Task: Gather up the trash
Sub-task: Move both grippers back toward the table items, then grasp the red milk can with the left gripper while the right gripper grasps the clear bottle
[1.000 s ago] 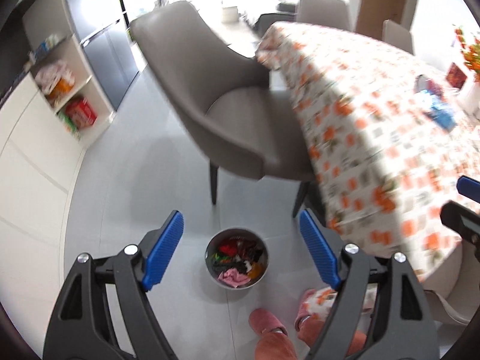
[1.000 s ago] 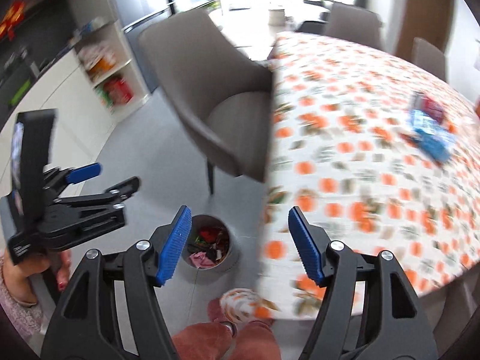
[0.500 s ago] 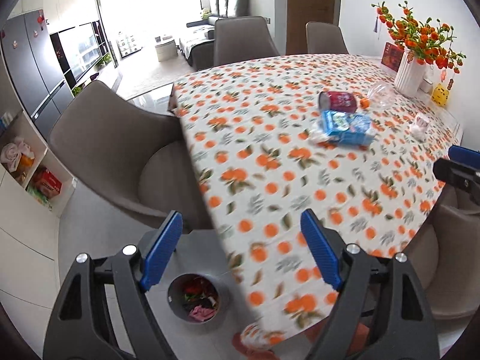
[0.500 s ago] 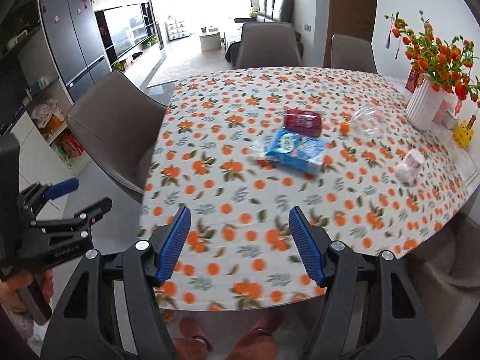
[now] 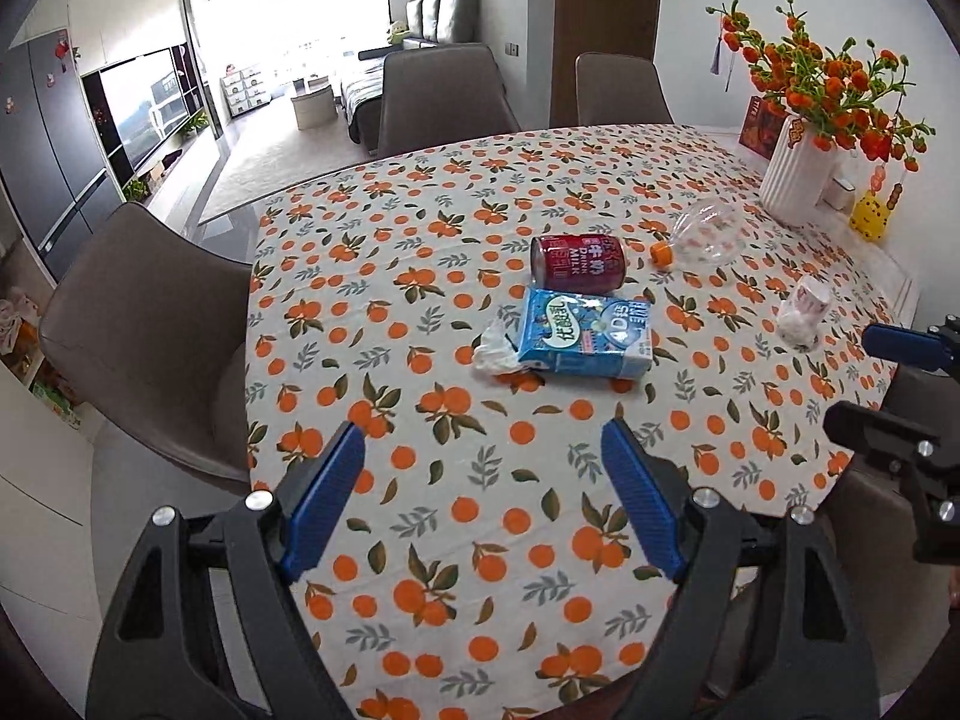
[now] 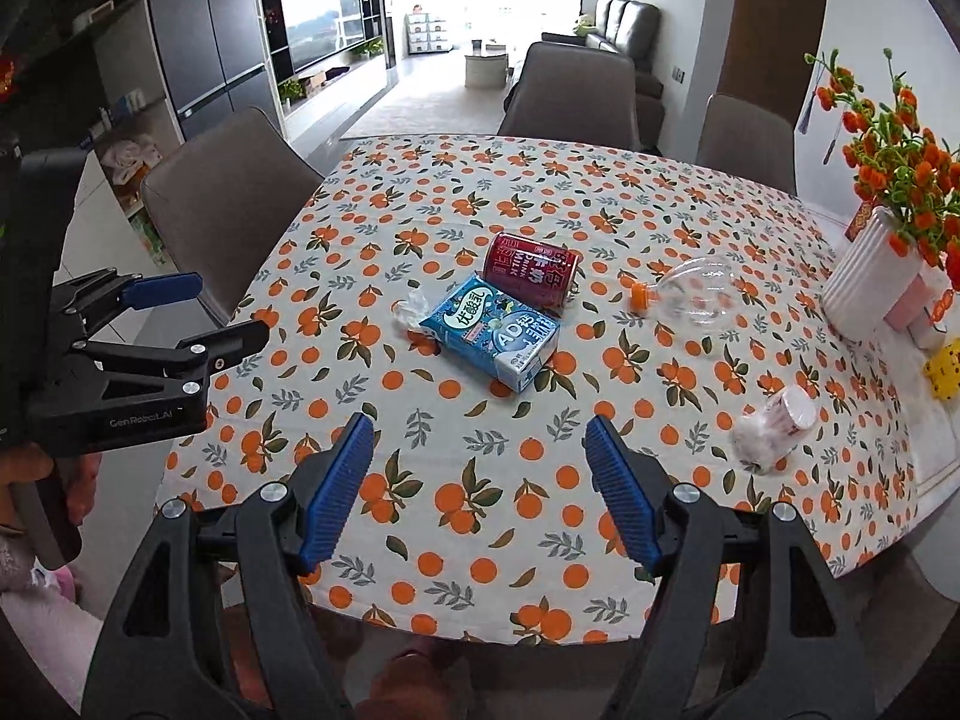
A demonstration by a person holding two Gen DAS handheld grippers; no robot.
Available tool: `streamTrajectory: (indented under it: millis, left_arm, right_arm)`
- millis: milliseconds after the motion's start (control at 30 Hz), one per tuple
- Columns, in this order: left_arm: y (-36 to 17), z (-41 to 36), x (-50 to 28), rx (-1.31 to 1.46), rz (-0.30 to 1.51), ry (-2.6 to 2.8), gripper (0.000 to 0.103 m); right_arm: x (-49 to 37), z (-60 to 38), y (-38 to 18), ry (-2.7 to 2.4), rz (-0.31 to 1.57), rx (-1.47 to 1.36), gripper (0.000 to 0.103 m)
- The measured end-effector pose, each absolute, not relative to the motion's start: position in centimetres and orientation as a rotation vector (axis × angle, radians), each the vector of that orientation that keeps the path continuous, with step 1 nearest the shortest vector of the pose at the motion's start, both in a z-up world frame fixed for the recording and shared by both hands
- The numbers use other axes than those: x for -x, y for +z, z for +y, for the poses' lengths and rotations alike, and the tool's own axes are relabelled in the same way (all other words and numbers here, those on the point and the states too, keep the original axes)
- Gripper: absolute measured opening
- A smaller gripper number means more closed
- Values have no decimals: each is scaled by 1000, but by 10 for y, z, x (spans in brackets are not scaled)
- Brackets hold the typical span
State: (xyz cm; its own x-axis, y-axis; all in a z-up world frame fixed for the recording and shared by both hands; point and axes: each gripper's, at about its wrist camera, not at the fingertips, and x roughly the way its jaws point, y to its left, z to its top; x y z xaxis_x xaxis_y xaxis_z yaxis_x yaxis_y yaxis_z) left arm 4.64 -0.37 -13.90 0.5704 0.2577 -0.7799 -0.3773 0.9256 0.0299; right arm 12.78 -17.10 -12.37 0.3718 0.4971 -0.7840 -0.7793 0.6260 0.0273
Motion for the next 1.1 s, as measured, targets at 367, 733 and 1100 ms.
streamTrajectory:
  millis: [367,733,1100]
  left_arm:
    - [-141,19,-108,117,893,332,81]
    - [-159,31,-191,23,900,124,81]
    - [-185,31,-256,57,955,41,81]
  right_arm:
    - [-174,-152,-135,833,881,382,70]
    - [-231,-141,-143,660,919,287,70]
    - [-284,-154,-151,521,927,248,70]
